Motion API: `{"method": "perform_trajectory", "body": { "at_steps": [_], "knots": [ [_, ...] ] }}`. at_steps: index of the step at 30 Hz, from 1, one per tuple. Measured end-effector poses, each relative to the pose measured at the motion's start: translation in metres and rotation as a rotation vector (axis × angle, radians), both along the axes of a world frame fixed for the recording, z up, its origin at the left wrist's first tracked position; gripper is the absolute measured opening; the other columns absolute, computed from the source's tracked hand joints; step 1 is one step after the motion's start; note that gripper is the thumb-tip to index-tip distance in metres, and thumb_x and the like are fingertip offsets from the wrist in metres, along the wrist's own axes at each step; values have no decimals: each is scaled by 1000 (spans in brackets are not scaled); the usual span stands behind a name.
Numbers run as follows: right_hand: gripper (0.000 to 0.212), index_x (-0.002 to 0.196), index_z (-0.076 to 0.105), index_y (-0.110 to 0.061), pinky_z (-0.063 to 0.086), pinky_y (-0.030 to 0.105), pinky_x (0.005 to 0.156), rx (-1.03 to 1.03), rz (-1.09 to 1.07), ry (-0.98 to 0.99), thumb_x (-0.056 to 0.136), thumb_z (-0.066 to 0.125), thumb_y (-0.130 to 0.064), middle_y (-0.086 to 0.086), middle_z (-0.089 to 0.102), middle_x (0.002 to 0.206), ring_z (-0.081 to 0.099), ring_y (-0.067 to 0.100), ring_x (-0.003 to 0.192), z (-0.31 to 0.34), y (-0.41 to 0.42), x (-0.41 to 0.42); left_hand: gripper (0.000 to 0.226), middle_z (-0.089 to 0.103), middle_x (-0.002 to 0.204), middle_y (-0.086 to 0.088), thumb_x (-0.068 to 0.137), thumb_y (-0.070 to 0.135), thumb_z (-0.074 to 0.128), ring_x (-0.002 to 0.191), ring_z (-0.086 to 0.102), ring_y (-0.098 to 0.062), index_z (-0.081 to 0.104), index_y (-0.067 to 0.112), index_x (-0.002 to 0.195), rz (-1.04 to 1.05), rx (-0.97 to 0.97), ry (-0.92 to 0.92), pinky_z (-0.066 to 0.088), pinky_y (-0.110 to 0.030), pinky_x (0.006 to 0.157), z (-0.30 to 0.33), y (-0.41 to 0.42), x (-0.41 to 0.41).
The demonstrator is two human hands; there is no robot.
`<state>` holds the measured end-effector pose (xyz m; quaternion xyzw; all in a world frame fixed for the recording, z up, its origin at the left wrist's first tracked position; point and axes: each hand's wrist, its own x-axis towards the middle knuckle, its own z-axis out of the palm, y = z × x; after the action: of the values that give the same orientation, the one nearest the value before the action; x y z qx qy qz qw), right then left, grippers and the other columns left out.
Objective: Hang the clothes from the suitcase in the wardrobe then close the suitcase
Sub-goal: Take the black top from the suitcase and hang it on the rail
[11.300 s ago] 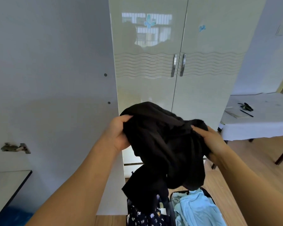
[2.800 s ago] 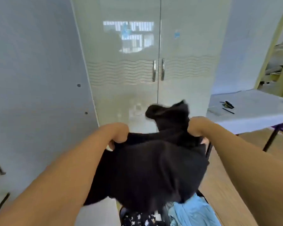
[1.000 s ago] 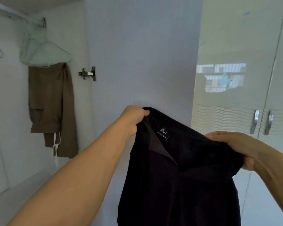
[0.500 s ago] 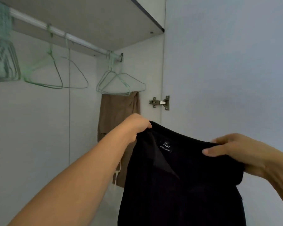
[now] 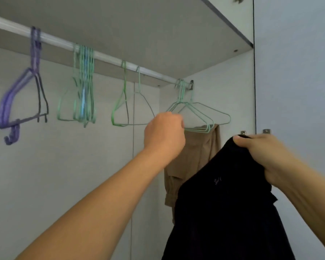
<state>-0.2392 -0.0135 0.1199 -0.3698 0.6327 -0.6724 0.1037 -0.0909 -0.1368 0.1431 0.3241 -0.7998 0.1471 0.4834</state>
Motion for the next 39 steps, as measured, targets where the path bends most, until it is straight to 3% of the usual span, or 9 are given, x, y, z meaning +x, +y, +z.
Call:
{"method": "perform_trajectory", "body": {
  "at_steps": [3,8,13,16,21,25,31,35,39],
  "knots": [
    [24,81,65,2,55,43,73,1,21,53,91,62,-20,16,67,76,67,32,71,6,-19,15,40,61,108,-12,82,-2,32,104,51,-31,64,7,105,317,-458,72,39,-36,85,30,-12,22],
    [24,91,67,2,55,45,79,5,61,108,91,61,-22,25,69,95,69,39,85,16,-27,24,35,54,121,-13,87,6,47,113,49,-30,51,6,123,678,10,-151,36,-36,82,63,-27,45],
    [28,91,66,3,53,46,82,28,27,112,91,61,-25,25,68,99,67,40,89,16,-25,17,18,43,68,0,82,3,51,74,45,-18,47,16,71,760,122,-291,28,-25,69,62,-32,53],
    [27,92,66,3,53,48,84,25,44,96,92,61,-23,26,68,99,67,40,90,14,-24,19,19,46,69,-2,84,2,52,59,44,-16,47,11,67,558,344,-177,29,-23,48,57,-44,50],
    [29,96,64,7,53,47,82,7,54,97,91,61,-22,25,66,92,66,35,80,17,-28,19,36,63,104,-15,97,28,46,90,61,-33,62,-2,106,-89,562,354,47,-33,73,57,-64,37],
    [32,96,62,10,50,39,70,-21,37,91,90,61,-22,19,63,83,63,30,73,20,-30,13,34,64,109,-25,96,21,40,95,62,-40,65,0,106,-267,529,621,49,-36,70,63,-65,26],
    [26,88,64,6,51,35,66,-36,9,69,92,60,-19,17,63,77,63,28,67,18,-26,9,28,63,87,-14,91,13,41,74,59,-30,66,1,96,-345,466,714,43,-28,61,60,-49,25],
    [22,93,64,6,54,34,65,-32,-11,10,92,59,-16,16,65,80,65,29,69,12,-19,6,18,54,51,-6,92,8,47,32,45,-12,57,6,77,-734,809,602,34,-20,39,33,-6,18],
    [25,106,62,5,56,38,74,-18,-57,-103,89,64,-14,18,66,94,66,31,83,0,-8,-4,21,63,50,-4,95,10,51,37,57,-8,54,4,75,-979,1098,411,43,-14,36,1,29,0]
  ]
}}
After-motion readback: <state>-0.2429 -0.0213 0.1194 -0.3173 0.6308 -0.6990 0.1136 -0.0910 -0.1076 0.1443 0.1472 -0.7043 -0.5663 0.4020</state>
